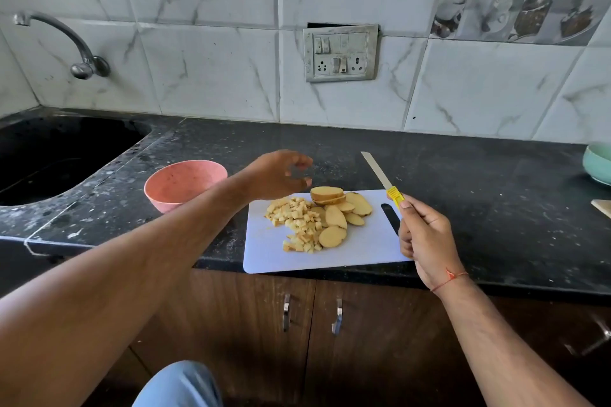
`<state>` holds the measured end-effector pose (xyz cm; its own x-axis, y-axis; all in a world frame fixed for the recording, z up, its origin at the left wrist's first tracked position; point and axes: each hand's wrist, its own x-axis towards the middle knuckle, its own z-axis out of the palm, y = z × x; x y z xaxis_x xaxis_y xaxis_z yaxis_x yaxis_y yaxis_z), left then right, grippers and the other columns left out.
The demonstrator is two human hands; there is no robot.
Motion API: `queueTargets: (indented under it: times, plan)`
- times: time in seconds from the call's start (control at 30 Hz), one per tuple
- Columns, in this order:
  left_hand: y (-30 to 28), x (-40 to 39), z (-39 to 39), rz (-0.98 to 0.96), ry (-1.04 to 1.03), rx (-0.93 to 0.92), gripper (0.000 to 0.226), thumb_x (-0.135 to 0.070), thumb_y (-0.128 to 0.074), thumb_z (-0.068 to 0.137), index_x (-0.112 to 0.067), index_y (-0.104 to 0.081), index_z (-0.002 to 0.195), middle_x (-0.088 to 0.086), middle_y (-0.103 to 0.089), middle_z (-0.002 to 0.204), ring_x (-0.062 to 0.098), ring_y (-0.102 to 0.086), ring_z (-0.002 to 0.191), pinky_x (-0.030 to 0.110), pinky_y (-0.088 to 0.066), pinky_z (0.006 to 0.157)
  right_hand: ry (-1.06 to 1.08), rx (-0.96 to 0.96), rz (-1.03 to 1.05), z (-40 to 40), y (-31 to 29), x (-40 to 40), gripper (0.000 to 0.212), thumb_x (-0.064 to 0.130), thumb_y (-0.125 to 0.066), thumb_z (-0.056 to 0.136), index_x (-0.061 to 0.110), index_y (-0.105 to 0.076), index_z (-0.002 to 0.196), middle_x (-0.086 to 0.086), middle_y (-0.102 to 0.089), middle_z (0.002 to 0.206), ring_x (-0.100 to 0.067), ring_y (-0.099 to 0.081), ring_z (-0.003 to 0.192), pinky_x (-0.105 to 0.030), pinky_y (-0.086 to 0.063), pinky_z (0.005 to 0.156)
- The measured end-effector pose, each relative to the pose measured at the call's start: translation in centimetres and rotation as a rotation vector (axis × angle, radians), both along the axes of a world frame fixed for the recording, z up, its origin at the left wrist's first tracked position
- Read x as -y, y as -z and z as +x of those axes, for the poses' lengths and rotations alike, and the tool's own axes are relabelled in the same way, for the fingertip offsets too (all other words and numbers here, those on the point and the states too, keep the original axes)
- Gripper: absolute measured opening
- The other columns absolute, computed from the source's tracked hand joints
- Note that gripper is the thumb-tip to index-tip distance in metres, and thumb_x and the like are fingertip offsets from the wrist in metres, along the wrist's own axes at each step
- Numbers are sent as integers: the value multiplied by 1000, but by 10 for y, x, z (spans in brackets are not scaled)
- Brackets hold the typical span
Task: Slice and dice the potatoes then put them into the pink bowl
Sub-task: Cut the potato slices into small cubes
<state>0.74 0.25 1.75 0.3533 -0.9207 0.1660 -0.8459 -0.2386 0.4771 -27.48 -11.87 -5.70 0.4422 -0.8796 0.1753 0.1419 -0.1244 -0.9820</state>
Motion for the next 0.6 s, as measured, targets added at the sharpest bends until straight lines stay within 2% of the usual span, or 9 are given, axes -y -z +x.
queueTargets:
  times: [0.07, 0.1, 0.17, 0.23, 0.33, 0.47, 0.6]
  plan:
    - [-1, 13, -5, 143, 93, 86, 61, -39, -71, 101, -30, -50, 157, -5, -52, 159, 19, -53, 141, 31, -44, 110, 2, -1, -4, 0, 0, 0, 30, 21, -54, 109, 24, -68, 135, -1, -26, 62, -15, -19, 55, -29, -18, 51]
    - [-1, 20, -7, 203, 130, 142, 64, -40, -69, 102, -30, -45, 160, -4, -46, 163, 21, -47, 147, 35, -40, 117, 3, 2, -4, 0, -1, 0, 30, 21, -53, 109, 23, -69, 135, 0, -26, 61, -15, -18, 55, -27, -18, 50]
    - [-1, 33, -12, 317, 188, 259, 68, -42, -67, 103, -28, -39, 163, -1, -43, 166, 24, -43, 150, 39, -36, 121, 0, 1, -3, 0, -1, 0, 30, 22, -53, 109, 23, -69, 135, 2, -27, 60, -15, -18, 54, -25, -18, 50]
    - [-2, 43, -16, 375, 224, 311, 64, -38, -68, 102, -26, -45, 161, 0, -50, 161, 25, -50, 144, 36, -40, 114, -5, 1, -2, 0, -1, 0, 30, 22, -52, 109, 24, -70, 133, 2, -27, 59, -15, -18, 54, -25, -18, 49]
    - [-7, 52, -19, 367, 237, 324, 55, -33, -76, 96, -25, -62, 148, -3, -67, 140, 21, -64, 126, 31, -50, 99, -10, 9, -7, -1, -2, 0, 29, 21, -52, 109, 26, -71, 131, 1, -27, 59, -15, -19, 54, -26, -18, 50]
    - [-12, 53, -22, 373, 235, 335, 62, -38, -84, 88, -21, -64, 143, -3, -70, 130, 18, -66, 111, 30, -52, 92, -9, 6, -1, -1, -2, 1, 28, 22, -53, 109, 26, -70, 131, 0, -27, 60, -14, -19, 54, -26, -18, 49]
    - [-11, 48, -21, 314, 180, 276, 51, -41, -86, 84, -24, -73, 130, -6, -74, 119, 13, -68, 102, 31, -59, 90, -10, 8, 7, -1, -2, 2, 29, 22, -53, 109, 24, -70, 133, 1, -27, 60, -14, -20, 54, -27, -19, 50]
